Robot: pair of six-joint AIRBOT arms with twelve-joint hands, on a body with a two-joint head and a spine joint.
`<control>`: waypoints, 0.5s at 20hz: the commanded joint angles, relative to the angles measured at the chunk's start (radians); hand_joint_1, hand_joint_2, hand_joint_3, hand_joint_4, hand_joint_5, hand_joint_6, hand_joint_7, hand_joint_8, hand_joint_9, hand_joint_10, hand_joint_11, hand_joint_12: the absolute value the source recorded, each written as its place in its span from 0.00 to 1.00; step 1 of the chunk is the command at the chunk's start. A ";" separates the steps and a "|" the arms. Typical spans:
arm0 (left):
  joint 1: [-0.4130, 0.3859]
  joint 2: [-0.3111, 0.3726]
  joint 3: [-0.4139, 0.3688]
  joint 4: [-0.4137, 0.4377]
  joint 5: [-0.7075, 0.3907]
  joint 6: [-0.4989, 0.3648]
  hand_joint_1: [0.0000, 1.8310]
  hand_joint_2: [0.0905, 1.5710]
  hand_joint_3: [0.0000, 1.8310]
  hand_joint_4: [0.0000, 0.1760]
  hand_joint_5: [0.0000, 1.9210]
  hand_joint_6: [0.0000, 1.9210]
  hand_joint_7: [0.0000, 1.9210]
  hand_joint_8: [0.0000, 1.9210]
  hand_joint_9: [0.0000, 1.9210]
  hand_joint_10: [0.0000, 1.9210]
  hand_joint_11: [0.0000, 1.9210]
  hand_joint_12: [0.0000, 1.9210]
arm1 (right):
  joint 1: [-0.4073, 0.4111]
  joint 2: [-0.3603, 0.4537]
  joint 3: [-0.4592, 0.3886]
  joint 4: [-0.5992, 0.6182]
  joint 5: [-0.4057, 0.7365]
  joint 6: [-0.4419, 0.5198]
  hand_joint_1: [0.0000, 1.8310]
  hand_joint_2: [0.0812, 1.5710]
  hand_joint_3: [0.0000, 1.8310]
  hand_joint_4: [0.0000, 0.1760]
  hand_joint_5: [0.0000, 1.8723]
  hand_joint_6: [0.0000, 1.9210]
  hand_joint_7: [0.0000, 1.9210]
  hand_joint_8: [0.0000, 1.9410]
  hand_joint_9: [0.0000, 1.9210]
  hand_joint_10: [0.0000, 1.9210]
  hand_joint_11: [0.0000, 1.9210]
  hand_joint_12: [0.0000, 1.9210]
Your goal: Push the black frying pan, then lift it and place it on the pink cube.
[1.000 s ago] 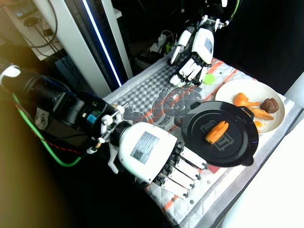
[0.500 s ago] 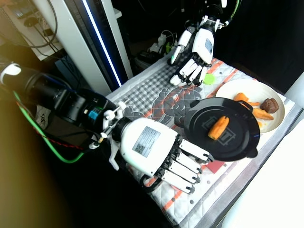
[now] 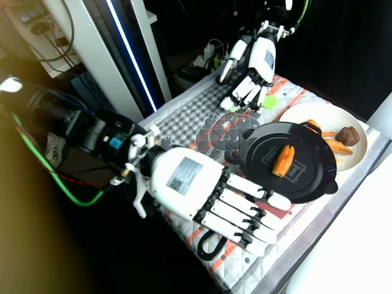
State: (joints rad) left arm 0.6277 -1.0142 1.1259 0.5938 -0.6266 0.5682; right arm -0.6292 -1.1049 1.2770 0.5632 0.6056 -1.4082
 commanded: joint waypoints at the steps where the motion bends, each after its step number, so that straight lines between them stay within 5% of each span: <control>1: -0.005 0.006 -0.002 -0.034 -0.108 -0.010 0.34 0.84 0.00 0.00 0.35 0.00 0.38 0.00 0.27 0.27 0.00 0.83 | 0.003 0.010 -0.007 -0.023 0.121 0.000 0.45 0.74 0.00 0.47 0.00 0.00 0.00 0.00 0.00 0.00 0.00 0.00; 2: -0.004 0.007 -0.002 -0.036 -0.109 -0.009 0.32 0.85 0.00 0.00 0.35 0.00 0.38 0.00 0.27 0.27 0.00 0.84 | 0.000 0.021 -0.021 -0.024 0.132 -0.003 0.43 0.74 0.00 0.64 0.00 0.00 0.00 0.00 0.00 0.00 0.00 0.00; 3: -0.003 0.008 -0.003 -0.037 -0.109 -0.009 0.32 0.85 0.00 0.00 0.34 0.00 0.38 0.00 0.27 0.27 0.00 0.83 | -0.003 0.030 -0.034 -0.024 0.146 -0.005 0.42 0.74 0.00 0.70 0.00 0.00 0.00 0.00 0.00 0.00 0.00 0.00; 5: 0.002 0.015 -0.007 -0.044 -0.109 -0.004 0.34 0.84 0.00 0.00 0.35 0.00 0.38 0.00 0.27 0.27 0.00 0.83 | -0.013 0.065 -0.079 -0.038 0.198 -0.006 0.39 0.74 0.00 0.73 0.00 0.00 0.00 0.00 0.00 0.00 0.00 0.00; 7: 0.009 0.029 -0.015 -0.056 -0.108 0.007 0.34 0.84 0.00 0.00 0.34 0.00 0.37 0.00 0.27 0.27 0.00 0.83 | -0.018 0.111 -0.137 -0.072 0.247 -0.006 0.34 0.72 0.00 0.60 0.00 0.00 0.00 0.00 0.00 0.00 0.00 0.00; 10: 0.022 0.064 -0.041 -0.080 -0.121 0.034 0.33 0.85 0.00 0.00 0.34 0.00 0.38 0.00 0.28 0.27 0.02 0.80 | -0.031 0.191 -0.240 -0.140 0.334 -0.006 0.32 0.71 0.00 0.63 0.00 0.00 0.00 0.00 0.00 0.00 0.00 0.00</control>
State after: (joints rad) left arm 0.6544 -0.9535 1.0840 0.5495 -0.6285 0.6113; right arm -0.6678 -0.9058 1.0279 0.4446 0.8093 -1.4139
